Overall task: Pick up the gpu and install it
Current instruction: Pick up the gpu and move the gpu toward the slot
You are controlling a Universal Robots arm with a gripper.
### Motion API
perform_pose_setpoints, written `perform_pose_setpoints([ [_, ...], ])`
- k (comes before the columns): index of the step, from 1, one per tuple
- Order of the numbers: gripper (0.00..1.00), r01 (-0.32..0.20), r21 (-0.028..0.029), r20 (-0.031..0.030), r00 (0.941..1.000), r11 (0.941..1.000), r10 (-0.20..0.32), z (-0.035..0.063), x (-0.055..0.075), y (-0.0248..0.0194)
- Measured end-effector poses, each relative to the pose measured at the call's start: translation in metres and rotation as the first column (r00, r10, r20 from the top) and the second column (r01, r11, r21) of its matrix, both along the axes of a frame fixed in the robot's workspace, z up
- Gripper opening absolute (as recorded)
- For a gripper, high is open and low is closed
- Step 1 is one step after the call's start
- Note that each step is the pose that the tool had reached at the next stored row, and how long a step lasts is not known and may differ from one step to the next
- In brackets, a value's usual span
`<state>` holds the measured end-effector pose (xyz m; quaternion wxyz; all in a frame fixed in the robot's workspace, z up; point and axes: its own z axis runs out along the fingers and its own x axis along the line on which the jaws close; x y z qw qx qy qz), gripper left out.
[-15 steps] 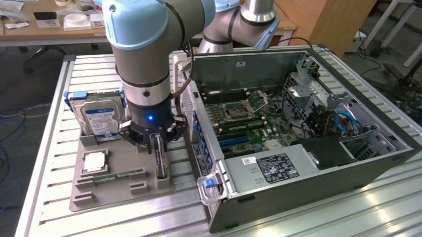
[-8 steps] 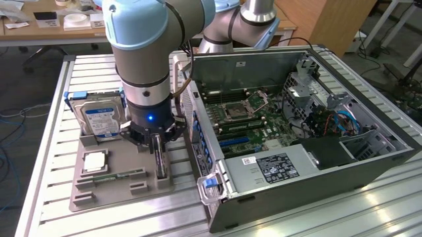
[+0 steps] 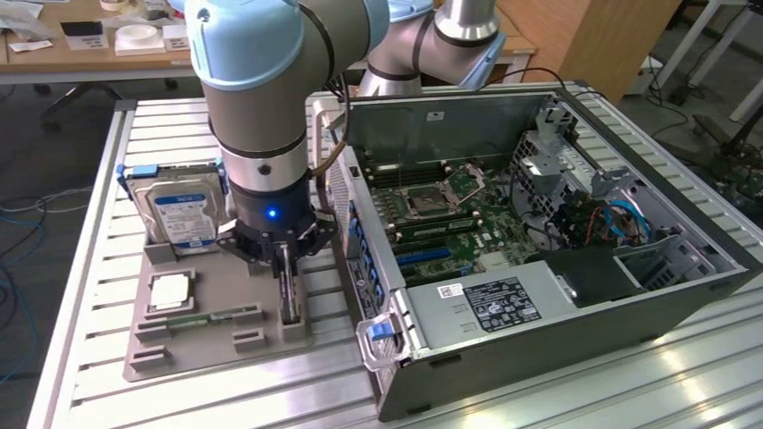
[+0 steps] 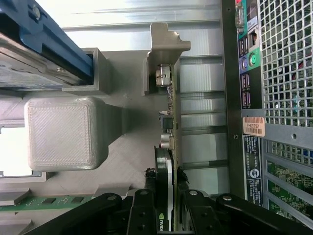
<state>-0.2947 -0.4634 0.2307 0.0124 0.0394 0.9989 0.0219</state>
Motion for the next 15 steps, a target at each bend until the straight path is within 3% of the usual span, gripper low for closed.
perform_pose_setpoints([
  [15,0.27,-0.026,0.0001,0.0001,0.9997,0.9997,0.026,-0.0001,0.0002,0.0],
])
